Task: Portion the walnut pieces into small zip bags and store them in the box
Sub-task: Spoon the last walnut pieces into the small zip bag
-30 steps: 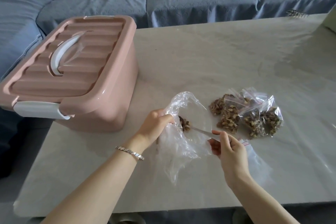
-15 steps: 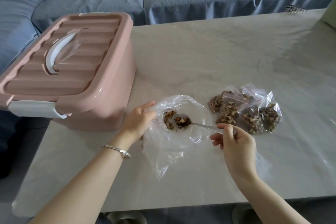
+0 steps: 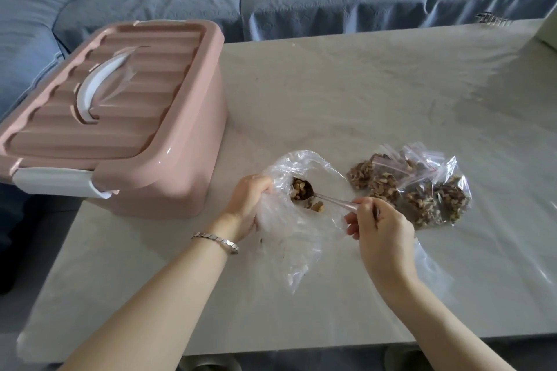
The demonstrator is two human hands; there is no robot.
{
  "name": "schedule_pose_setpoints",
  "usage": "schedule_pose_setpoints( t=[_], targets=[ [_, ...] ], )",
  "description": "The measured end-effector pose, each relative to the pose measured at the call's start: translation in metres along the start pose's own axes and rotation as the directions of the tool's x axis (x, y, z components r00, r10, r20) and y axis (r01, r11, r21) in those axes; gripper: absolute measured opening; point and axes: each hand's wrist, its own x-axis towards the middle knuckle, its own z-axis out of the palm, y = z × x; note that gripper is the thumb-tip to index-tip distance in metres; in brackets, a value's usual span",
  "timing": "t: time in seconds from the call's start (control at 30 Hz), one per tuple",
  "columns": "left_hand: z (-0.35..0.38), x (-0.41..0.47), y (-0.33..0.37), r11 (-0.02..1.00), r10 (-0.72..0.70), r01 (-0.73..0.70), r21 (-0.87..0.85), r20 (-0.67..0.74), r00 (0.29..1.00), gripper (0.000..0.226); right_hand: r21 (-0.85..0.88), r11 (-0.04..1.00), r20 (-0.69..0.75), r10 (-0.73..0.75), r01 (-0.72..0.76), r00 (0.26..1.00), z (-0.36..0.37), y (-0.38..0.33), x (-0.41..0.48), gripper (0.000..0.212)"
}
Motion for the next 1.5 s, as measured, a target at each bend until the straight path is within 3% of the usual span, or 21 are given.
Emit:
schedule_pose_setpoints(
  t=[0.13,0.3,0.4,0.6,0.7,0.87,1.0,1.1,1.2,1.33,1.4,1.5],
  targets=[
    [0.011,-0.005,-0.001,0.964,-0.116,0.109,-0.240,-0.013,0.993,0.026,0.087,0.995,0.047,0.034,-0.038,0.998,-0.001,0.009,-0.007,0.026],
    [0.011,-0.009,-0.001,0.987,-0.052,0.041,-0.157,-0.065,0.997,0.004,0.328,0.897,0.048,0.296,-0.295,0.954,-0.007,0.016,-0.005,0.027],
    [0.003,-0.012,0.000,0.996,0.074,-0.077,-0.043,-0.076,0.994,0.014,0.388,0.853,0.067,0.351,-0.349,0.934,-0.014,0.019,-0.004,0.027],
    [-0.022,-0.018,0.001,0.925,0.053,-0.024,0.378,-0.065,0.997,0.018,0.362,0.863,0.098,0.341,-0.352,0.935,-0.034,0.014,-0.003,0.028],
    [-0.037,-0.030,-0.005,0.852,0.152,-0.056,0.520,-0.144,0.978,0.027,0.309,0.905,0.100,0.274,-0.291,0.957,-0.044,0.006,-0.001,0.027],
    [-0.053,-0.061,-0.015,0.759,0.407,-0.184,0.625,-0.234,0.883,0.039,0.270,0.939,0.101,0.193,-0.213,0.976,-0.060,-0.008,0.004,0.028],
    [-0.054,-0.084,0.003,0.663,0.688,-0.466,0.585,-0.232,0.687,0.049,0.273,0.945,0.099,0.157,-0.179,0.983,-0.071,-0.019,0.006,0.029],
    [-0.036,-0.092,0.026,0.600,0.778,-0.643,0.476,-0.157,0.609,0.046,0.286,0.946,0.079,0.133,-0.150,0.988,-0.078,-0.030,0.008,0.030],
    [-0.010,-0.088,0.033,0.613,0.769,-0.713,0.340,-0.050,0.637,0.044,0.298,0.948,0.044,0.106,-0.114,0.993,-0.086,-0.041,0.010,0.031],
    [0.017,-0.073,0.008,0.686,0.653,-0.637,0.352,0.087,0.752,0.049,0.293,0.955,-0.015,0.057,-0.050,0.998,-0.097,-0.049,0.010,0.040],
    [0.023,-0.066,-0.010,0.753,0.587,-0.579,0.314,0.078,0.806,0.055,0.283,0.958,-0.017,0.054,-0.047,0.998,-0.100,-0.049,0.009,0.041],
    [0.024,-0.059,-0.030,0.778,0.555,-0.541,0.318,0.055,0.830,0.059,0.247,0.966,0.021,0.067,-0.071,0.998,-0.100,-0.049,0.008,0.032]
  ],
)
